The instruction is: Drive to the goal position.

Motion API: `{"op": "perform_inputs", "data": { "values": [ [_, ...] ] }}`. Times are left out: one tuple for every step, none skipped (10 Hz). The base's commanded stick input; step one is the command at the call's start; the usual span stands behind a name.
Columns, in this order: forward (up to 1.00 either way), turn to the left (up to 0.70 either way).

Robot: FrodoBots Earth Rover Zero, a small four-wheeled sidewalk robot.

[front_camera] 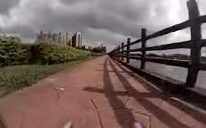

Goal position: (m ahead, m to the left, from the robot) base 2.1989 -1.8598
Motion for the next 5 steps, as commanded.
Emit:
{"op": "perform_inputs", "data": {
  "values": [
    [0.50, 0.00],
    [0.50, 0.00],
    [0.50, 0.00],
    [0.50, 0.00],
    [0.50, 0.00]
  ]
}}
